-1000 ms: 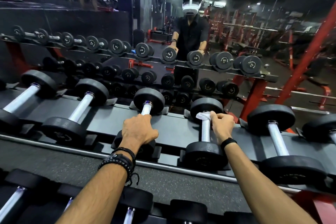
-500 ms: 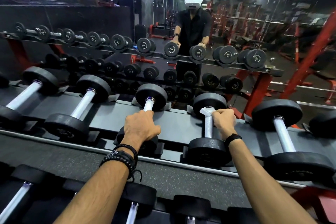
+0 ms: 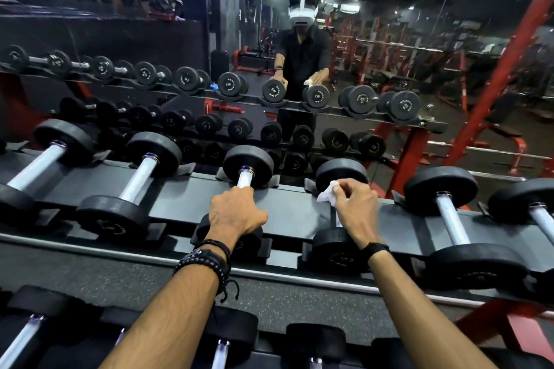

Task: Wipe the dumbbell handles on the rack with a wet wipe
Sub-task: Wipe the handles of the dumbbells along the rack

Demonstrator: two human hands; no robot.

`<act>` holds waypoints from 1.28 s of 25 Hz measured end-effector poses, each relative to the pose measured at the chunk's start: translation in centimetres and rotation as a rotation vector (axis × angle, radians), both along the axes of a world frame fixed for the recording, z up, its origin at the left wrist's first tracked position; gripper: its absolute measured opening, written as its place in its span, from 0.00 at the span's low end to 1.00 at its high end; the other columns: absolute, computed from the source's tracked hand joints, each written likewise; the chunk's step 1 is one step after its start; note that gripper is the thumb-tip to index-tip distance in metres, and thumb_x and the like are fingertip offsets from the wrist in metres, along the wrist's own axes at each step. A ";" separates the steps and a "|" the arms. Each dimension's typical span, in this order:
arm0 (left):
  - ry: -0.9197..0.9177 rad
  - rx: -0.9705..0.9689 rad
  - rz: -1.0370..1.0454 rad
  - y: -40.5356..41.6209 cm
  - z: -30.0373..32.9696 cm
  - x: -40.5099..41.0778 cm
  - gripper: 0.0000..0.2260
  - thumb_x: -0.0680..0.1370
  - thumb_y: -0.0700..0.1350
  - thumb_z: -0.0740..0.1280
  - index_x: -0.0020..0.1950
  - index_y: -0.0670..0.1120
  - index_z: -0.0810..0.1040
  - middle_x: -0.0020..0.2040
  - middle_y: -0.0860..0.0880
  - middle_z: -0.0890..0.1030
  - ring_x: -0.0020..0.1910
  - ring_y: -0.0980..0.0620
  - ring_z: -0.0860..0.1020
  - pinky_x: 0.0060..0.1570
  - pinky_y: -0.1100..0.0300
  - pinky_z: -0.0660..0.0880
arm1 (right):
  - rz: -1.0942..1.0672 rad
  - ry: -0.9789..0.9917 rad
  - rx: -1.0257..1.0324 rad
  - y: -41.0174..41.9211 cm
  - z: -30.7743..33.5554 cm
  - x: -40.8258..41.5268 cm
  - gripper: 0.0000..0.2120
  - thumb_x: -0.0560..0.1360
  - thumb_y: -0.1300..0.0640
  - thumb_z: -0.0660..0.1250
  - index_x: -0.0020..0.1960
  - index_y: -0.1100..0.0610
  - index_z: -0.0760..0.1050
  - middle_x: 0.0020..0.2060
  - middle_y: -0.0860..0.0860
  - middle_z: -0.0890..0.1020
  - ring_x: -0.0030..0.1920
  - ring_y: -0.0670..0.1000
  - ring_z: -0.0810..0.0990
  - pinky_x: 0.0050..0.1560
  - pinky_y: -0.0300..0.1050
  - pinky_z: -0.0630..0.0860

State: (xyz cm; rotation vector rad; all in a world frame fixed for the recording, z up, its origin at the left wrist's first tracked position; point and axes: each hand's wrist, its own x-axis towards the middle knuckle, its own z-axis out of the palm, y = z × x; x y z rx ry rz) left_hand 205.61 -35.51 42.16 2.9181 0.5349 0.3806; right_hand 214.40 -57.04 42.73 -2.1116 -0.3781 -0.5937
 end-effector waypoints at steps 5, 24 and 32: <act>0.004 -0.030 -0.027 0.4 -0.2 0.1 0.23 0.73 0.56 0.66 0.65 0.47 0.74 0.55 0.46 0.80 0.53 0.44 0.79 0.45 0.57 0.67 | -0.031 -0.008 -0.233 -0.3 -1.8 -1.3 0.06 0.77 0.56 0.65 0.47 0.55 0.80 0.41 0.54 0.85 0.42 0.55 0.81 0.41 0.44 0.74; -0.074 0.092 -0.122 2.8 -3.8 -9.0 0.45 0.70 0.72 0.52 0.79 0.46 0.52 0.78 0.42 0.57 0.77 0.41 0.58 0.74 0.36 0.45 | 0.154 -0.215 -0.277 -1.2 -0.8 -2.4 0.12 0.68 0.72 0.58 0.47 0.64 0.76 0.43 0.58 0.73 0.41 0.57 0.75 0.45 0.43 0.72; 0.004 0.162 0.117 12.6 -1.0 -14.8 0.46 0.67 0.72 0.47 0.75 0.43 0.62 0.71 0.42 0.66 0.68 0.41 0.68 0.68 0.33 0.58 | 0.214 -0.195 -0.413 -0.7 -1.0 -2.3 0.03 0.73 0.70 0.65 0.45 0.65 0.76 0.46 0.57 0.74 0.45 0.59 0.75 0.47 0.46 0.73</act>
